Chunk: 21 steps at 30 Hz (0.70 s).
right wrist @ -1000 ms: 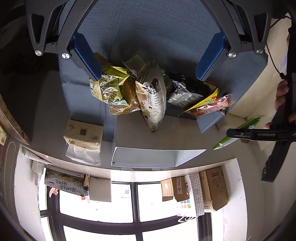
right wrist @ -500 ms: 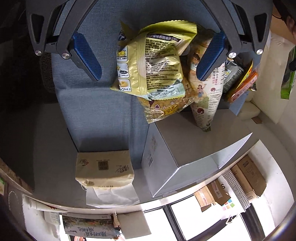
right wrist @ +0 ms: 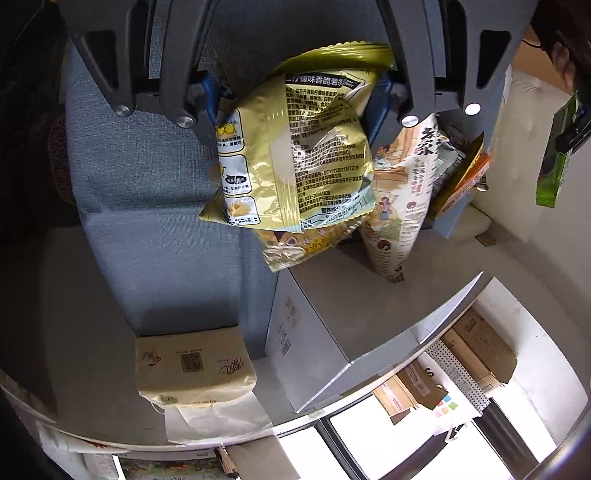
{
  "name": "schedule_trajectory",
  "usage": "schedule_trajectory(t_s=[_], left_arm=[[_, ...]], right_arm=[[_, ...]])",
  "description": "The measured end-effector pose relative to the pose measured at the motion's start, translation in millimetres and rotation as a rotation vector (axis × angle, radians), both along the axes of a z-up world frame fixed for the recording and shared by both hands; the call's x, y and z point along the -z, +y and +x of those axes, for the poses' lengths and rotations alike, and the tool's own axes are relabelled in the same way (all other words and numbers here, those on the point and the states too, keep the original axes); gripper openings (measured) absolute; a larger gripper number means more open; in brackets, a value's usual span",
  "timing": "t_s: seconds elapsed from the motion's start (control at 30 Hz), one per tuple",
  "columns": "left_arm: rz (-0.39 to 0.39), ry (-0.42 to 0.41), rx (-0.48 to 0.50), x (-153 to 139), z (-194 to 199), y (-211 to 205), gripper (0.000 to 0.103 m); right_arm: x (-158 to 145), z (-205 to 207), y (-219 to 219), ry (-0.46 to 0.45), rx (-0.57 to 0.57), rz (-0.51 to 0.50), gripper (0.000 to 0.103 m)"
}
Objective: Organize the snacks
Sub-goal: 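Grasp the yellow-green chip bag with the right tool while the left tool carries the noodle packet to the box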
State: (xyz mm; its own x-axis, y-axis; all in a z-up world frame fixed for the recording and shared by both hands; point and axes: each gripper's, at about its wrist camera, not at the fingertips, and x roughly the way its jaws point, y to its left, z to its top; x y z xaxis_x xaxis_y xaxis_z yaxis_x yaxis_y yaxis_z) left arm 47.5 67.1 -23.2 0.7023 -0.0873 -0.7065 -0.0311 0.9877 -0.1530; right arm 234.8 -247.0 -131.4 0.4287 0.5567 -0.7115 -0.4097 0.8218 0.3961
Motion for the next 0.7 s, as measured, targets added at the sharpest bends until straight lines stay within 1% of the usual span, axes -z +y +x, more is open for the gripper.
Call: schedule_trajectory(t_s=[0.1, 0.2, 0.27, 0.37, 0.43, 0.47, 0.5, 0.53, 0.63, 0.7], left_arm=[[0.016, -0.016, 0.015, -6.2, 10.3, -3.2, 0.069], [-0.006, -0.046, 0.032, -17.7, 28.8, -3.4, 0.069], [0.006, -0.067, 0.03, -26.5, 46.8, -3.3, 0.069], [-0.017, -0.098, 0.039, -39.6, 78.8, 1.3, 0.069], [-0.004, -0.116, 0.026, -47.3, 103.3, 4.1, 0.069], [-0.01, -0.119, 0.024, -50.8, 117.3, 6.2, 0.069], [-0.021, -0.11, 0.028, -53.5, 132.8, 8.2, 0.069], [-0.016, -0.1, 0.014, -56.8, 149.1, 9.9, 0.069], [0.018, -0.106, 0.003, -62.6, 189.9, 11.6, 0.069], [0.038, -0.084, -0.005, -59.1, 216.0, 13.3, 0.069]], right_arm=[[-20.0, -12.5, -8.6, -0.049, 0.014, 0.049, 0.066], [-44.7, -23.0, -12.1, -0.102, 0.021, 0.069, 0.066], [-65.6, -25.9, -10.3, -0.148, 0.034, 0.076, 0.066], [-94.3, -26.9, -4.6, -0.222, 0.052, 0.075, 0.066], [-110.6, -21.3, 5.8, -0.265, 0.054, 0.057, 0.066], [-118.0, -17.0, 12.3, -0.278, 0.052, 0.046, 0.066], [-125.1, -10.8, 20.4, -0.285, 0.052, 0.04, 0.066], [-132.4, -4.3, 29.0, -0.3, 0.051, 0.035, 0.066], [-152.9, 13.3, 61.6, -0.361, 0.054, -0.037, 0.066], [-159.7, 29.2, 82.9, -0.364, 0.038, -0.054, 0.066]])
